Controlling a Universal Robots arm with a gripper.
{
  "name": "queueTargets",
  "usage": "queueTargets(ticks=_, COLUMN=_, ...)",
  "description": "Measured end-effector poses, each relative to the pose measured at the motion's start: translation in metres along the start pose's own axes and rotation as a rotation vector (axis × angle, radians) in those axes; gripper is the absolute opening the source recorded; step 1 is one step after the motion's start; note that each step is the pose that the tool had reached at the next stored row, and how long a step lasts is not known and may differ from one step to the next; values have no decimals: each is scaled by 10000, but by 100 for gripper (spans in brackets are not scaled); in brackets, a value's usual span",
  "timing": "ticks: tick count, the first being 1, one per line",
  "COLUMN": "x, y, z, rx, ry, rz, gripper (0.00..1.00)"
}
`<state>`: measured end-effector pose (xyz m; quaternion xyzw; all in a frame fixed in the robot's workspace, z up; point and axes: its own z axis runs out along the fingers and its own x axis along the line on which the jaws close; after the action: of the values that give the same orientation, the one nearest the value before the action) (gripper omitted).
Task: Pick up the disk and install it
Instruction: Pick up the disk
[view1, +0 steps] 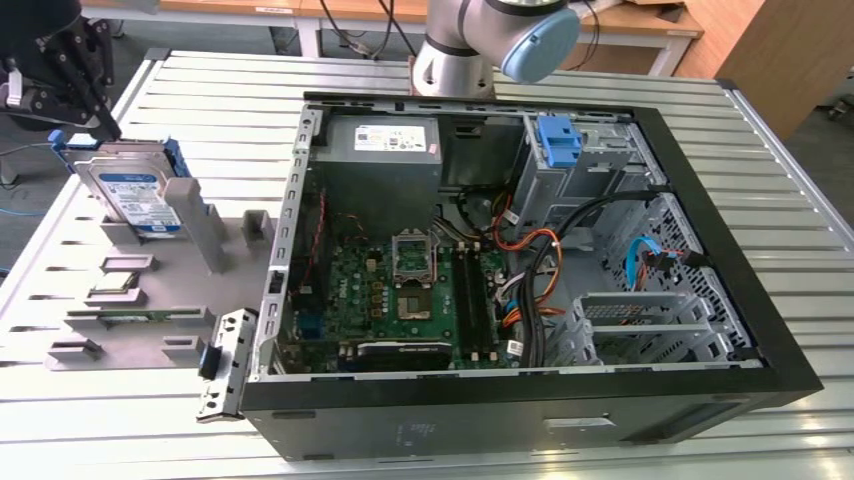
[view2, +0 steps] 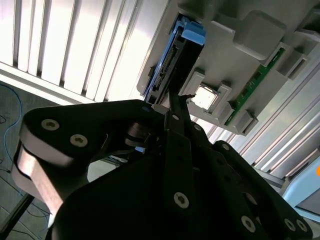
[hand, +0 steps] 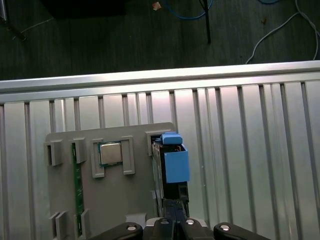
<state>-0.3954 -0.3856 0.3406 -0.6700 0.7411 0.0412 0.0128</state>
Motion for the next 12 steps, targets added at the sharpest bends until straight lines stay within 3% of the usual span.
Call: queueTargets(ticks=12, x=0, y=0, z=2, rx=1, ry=3, rz=0, gripper=11)
